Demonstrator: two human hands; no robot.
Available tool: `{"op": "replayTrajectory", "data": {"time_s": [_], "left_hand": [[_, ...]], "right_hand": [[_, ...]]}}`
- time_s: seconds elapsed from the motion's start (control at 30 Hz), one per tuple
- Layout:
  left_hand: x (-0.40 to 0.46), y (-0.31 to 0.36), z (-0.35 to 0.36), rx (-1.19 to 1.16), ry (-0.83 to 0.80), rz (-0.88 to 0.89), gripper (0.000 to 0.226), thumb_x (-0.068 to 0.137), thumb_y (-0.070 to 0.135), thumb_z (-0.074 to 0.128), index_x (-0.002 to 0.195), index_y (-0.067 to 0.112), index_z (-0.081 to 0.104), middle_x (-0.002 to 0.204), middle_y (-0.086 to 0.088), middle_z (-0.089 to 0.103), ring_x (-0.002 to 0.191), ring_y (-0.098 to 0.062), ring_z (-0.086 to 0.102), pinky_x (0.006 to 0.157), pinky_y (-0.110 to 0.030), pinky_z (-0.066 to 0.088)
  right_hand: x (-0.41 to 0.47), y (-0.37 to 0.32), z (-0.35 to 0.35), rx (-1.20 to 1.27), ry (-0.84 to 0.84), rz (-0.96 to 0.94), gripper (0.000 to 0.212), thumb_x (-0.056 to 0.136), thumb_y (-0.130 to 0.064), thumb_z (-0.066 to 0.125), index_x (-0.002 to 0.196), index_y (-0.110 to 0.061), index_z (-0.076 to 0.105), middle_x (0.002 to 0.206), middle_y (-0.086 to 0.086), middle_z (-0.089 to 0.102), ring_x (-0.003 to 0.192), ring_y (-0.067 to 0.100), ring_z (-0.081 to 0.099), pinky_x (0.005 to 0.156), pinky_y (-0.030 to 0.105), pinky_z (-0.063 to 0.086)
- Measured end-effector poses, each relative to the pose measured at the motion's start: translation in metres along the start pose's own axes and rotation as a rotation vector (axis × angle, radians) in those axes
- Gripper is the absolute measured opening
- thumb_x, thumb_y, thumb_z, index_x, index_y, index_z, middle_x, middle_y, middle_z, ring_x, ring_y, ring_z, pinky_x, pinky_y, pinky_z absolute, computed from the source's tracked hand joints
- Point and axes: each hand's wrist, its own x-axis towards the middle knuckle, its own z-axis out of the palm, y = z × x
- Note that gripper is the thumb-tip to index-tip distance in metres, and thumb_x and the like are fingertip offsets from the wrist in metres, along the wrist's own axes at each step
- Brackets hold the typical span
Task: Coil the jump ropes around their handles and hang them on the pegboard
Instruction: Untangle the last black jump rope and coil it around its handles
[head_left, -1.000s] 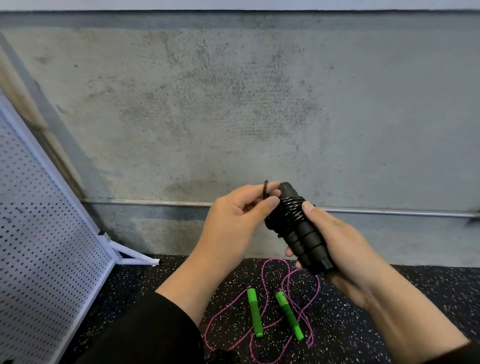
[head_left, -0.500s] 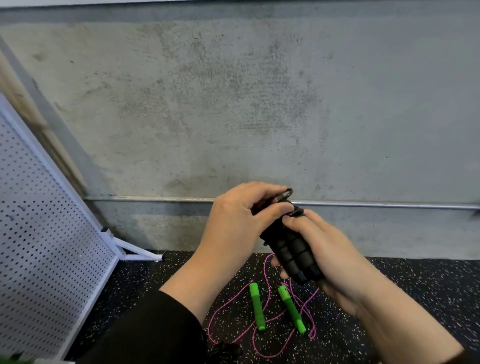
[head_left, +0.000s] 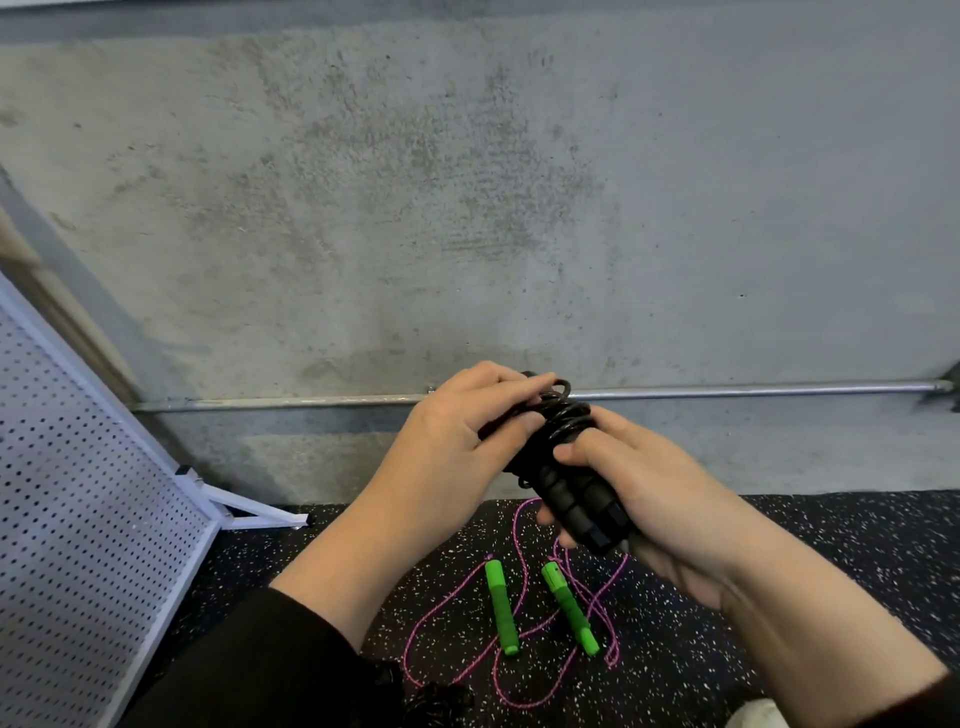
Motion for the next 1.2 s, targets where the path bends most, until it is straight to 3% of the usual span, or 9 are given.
{"op": "replayTrajectory", "data": {"time_s": [0.37, 0.57, 0.67, 0.8, 0.93, 1.03, 1.1, 1.2], "left_hand": [[-0.004, 0.005, -0.003, -0.073, 0.007, -0.061, 0.026, 0.093, 0.008, 0.072, 0.115, 0.02, 0.076, 0.105, 0.014, 0.068, 0.101, 0.001, 0.062, 0.086, -0.007, 0.041], [-0.005, -0.001, -0.006, -0.086, 0.013, -0.115, 0.025, 0.092, 0.011, 0.073, 0.113, 0.023, 0.077, 0.101, 0.016, 0.068, 0.098, -0.002, 0.062, 0.085, -0.012, 0.043], [-0.004, -0.003, -0.005, -0.093, 0.032, -0.15, 0.024, 0.09, 0.011, 0.075, 0.111, 0.024, 0.077, 0.097, 0.014, 0.068, 0.094, -0.001, 0.061, 0.083, -0.01, 0.042], [-0.003, -0.005, -0.004, -0.084, 0.05, -0.19, 0.023, 0.089, 0.013, 0.076, 0.108, 0.026, 0.078, 0.093, 0.014, 0.067, 0.09, -0.001, 0.061, 0.08, -0.012, 0.041], [-0.001, -0.005, -0.004, -0.118, 0.077, -0.258, 0.021, 0.089, 0.014, 0.076, 0.106, 0.026, 0.078, 0.093, 0.012, 0.069, 0.084, -0.006, 0.062, 0.077, -0.015, 0.045], [-0.001, -0.005, -0.004, -0.148, 0.088, -0.268, 0.021, 0.088, 0.012, 0.077, 0.102, 0.028, 0.078, 0.091, 0.01, 0.07, 0.082, -0.009, 0.063, 0.075, -0.017, 0.048], [-0.002, -0.006, -0.003, -0.137, 0.072, -0.26, 0.02, 0.088, 0.012, 0.077, 0.099, 0.029, 0.078, 0.091, 0.013, 0.069, 0.082, -0.006, 0.063, 0.075, -0.017, 0.047], [-0.002, -0.007, -0.001, -0.128, 0.071, -0.262, 0.018, 0.087, 0.012, 0.078, 0.098, 0.027, 0.079, 0.089, 0.015, 0.068, 0.08, -0.004, 0.06, 0.074, -0.013, 0.043]], "right_hand": [[0.0, 0.002, 0.0, -0.057, 0.042, 0.011, 0.026, 0.1, -0.023, 0.059, 0.125, -0.019, 0.055, 0.097, 0.016, 0.077, 0.084, 0.039, 0.076, 0.063, 0.039, 0.063], [0.004, 0.004, 0.003, -0.125, 0.142, -0.09, 0.016, 0.094, -0.022, 0.068, 0.11, -0.021, 0.071, 0.097, 0.019, 0.074, 0.087, 0.044, 0.073, 0.073, 0.06, 0.061], [0.006, 0.004, 0.005, -0.17, 0.16, -0.108, 0.027, 0.094, -0.026, 0.069, 0.118, -0.022, 0.06, 0.088, 0.008, 0.079, 0.081, 0.034, 0.076, 0.077, 0.052, 0.06], [0.01, 0.009, 0.009, -0.124, 0.231, -0.072, 0.037, 0.092, -0.026, 0.073, 0.114, -0.02, 0.044, 0.086, 0.007, 0.078, 0.074, 0.031, 0.076, 0.062, 0.042, 0.057], [0.012, 0.01, 0.012, -0.115, 0.261, -0.133, 0.015, 0.093, -0.02, 0.067, 0.09, -0.017, 0.053, 0.076, 0.012, 0.073, 0.063, 0.03, 0.07, 0.055, 0.036, 0.05], [0.011, 0.008, 0.015, -0.076, 0.257, -0.155, 0.027, 0.091, -0.027, 0.072, 0.089, -0.009, 0.052, 0.076, 0.016, 0.074, 0.069, 0.039, 0.073, 0.059, 0.039, 0.052], [0.009, 0.008, 0.017, -0.116, 0.28, -0.157, 0.034, 0.088, -0.029, 0.075, 0.09, -0.003, 0.052, 0.073, 0.014, 0.073, 0.063, 0.033, 0.072, 0.054, 0.033, 0.051], [0.011, 0.009, 0.017, -0.14, 0.322, -0.147, 0.022, 0.089, -0.021, 0.074, 0.085, -0.008, 0.058, 0.065, 0.006, 0.069, 0.054, 0.021, 0.067, 0.047, 0.026, 0.047]]}}
